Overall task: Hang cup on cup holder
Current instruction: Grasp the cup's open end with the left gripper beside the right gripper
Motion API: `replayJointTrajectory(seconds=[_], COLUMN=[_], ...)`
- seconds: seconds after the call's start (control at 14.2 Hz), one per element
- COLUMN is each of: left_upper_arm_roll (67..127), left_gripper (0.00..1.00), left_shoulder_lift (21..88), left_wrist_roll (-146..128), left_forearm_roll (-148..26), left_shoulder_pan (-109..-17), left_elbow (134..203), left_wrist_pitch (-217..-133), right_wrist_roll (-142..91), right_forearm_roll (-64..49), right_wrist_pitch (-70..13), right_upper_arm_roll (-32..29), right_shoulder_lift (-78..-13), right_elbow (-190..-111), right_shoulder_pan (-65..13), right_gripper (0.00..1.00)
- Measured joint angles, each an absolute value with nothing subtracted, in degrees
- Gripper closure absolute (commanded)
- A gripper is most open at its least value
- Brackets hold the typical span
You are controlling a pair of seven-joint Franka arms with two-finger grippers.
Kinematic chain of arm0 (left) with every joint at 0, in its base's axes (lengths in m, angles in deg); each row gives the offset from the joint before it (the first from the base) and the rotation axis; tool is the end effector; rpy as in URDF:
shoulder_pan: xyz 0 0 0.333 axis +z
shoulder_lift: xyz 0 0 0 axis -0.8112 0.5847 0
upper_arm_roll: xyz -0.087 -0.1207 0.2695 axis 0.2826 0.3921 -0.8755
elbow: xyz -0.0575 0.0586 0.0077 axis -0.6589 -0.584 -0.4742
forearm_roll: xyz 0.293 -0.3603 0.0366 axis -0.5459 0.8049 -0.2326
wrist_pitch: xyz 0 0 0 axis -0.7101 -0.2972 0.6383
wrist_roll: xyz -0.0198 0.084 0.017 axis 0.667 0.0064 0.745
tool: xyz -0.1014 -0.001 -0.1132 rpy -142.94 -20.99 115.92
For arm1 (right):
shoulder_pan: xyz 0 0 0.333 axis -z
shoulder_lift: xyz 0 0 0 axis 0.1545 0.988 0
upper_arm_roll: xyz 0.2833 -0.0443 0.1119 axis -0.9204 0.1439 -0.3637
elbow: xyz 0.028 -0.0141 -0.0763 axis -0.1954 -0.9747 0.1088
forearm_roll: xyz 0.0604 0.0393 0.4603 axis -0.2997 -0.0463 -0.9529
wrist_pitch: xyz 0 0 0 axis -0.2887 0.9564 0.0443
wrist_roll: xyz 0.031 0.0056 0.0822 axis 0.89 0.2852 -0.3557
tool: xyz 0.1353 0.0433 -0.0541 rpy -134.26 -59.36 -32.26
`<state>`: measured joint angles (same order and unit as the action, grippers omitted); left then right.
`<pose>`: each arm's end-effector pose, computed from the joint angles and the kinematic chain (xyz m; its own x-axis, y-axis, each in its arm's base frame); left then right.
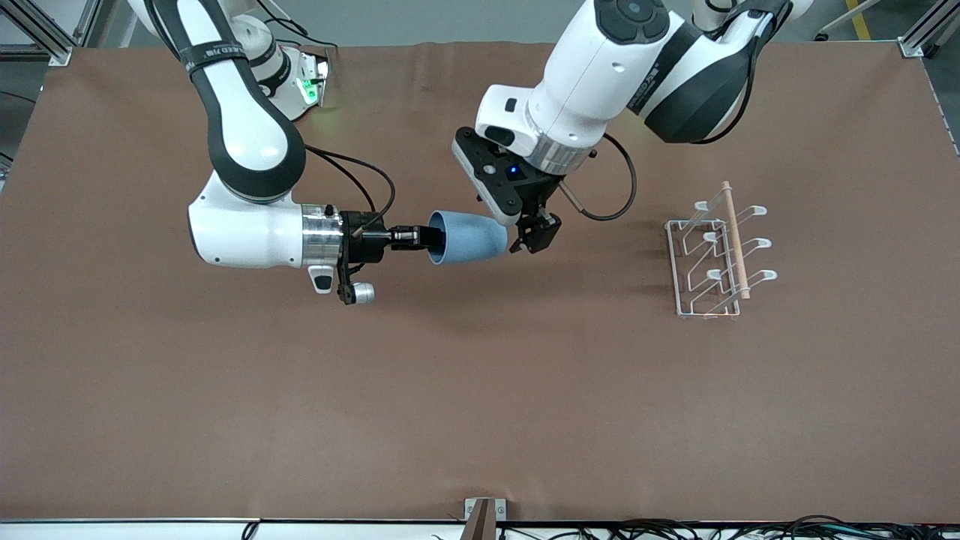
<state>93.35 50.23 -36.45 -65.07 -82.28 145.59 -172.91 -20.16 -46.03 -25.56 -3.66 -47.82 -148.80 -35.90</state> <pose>0.5877 -0.5140 0.4938 0.4778 -0.8114 0.3366 -0.8712 -0.4868 0.0631 0.6338 0.3991 0.3615 0.9403 0.0137 -0.3402 -0.3020 -0.4276 -0.8520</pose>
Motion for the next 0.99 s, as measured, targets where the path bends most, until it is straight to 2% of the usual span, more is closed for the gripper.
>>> replayJointTrajectory(seconds=[0.28,0.56,0.7,0.85,0.99], left_upper_arm_roll=[93.37,93.38,93.43,93.44,93.49], left_gripper=[0.0,0.0,0.04,0.19,0.46], left_shoulder_lift=[52.45,53.53,54.05,54.95,55.65], left_wrist_roll=[-36.77,-36.78,-36.83,-36.89,-36.89], left_forearm_roll=[-65.08,-65.08,-65.08,-65.2,-65.79], left_shoulder_pan=[-83.93,-84.26,-84.34,-84.74,-85.03], left_elbow=[145.59,145.58,145.58,145.59,145.59], left_wrist_pitch=[-177.52,-178.56,-179.16,-180.36,-180.94], right_wrist_roll=[-20.16,-20.16,-20.16,-20.16,-20.16], right_forearm_roll=[-46.04,-46.04,-46.04,-46.04,-46.04], right_wrist_pitch=[-24.6,-24.6,-24.65,-24.62,-24.81], right_upper_arm_roll=[-3.37,-3.27,-3.25,-3.24,-3.23], right_shoulder_lift=[-47.74,-47.63,-47.55,-47.49,-47.43], right_elbow=[-148.69,-148.65,-148.64,-148.63,-148.62], right_shoulder_pan=[-35.88,-35.88,-35.87,-35.88,-35.87], right_gripper=[0.98,0.97,0.97,0.97,0.96])
